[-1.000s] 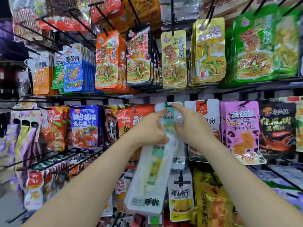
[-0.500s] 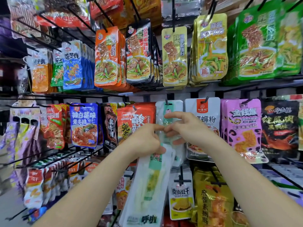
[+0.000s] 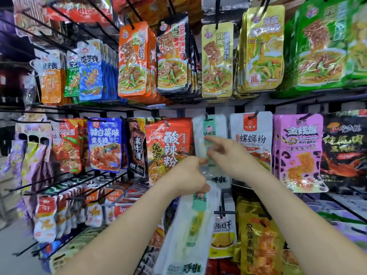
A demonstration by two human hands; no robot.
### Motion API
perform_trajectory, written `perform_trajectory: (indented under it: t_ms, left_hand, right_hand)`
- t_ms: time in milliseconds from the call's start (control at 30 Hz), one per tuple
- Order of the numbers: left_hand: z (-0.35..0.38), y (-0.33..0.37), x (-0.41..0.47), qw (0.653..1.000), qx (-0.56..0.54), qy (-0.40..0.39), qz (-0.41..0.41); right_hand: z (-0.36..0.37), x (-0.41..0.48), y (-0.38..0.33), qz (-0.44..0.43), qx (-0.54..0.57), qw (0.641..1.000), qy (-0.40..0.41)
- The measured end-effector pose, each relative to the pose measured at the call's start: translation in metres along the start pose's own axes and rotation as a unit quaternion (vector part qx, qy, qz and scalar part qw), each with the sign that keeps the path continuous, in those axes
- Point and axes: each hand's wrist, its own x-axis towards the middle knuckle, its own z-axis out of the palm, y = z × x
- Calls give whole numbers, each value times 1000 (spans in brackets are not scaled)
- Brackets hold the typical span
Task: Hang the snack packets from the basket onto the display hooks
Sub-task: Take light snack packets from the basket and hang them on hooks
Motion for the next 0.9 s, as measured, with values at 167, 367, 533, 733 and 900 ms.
perform_trajectory:
  t_ms: [167,367,533,733,900]
  left_hand:
    - [-8,-14,-30,996,-78,47,25]
    - [-19,-28,-66,973,-170,141,72]
    - [-19,-30,-78,953,-220,190,87]
    - [-29,-36,-89,939,-202,268,71]
    - [-50,-33,-94,923,-226,290,109]
  right_hand:
    - [-15,-29,-9,70,193,975,-81]
    - [-2,-74,-17,48,268,946,-177]
    - [17,-87,-31,46,355,928,-99]
    - [15,-96,-45,33,435,899,-45]
    - [-3,-83,-46,-1,396,912,110]
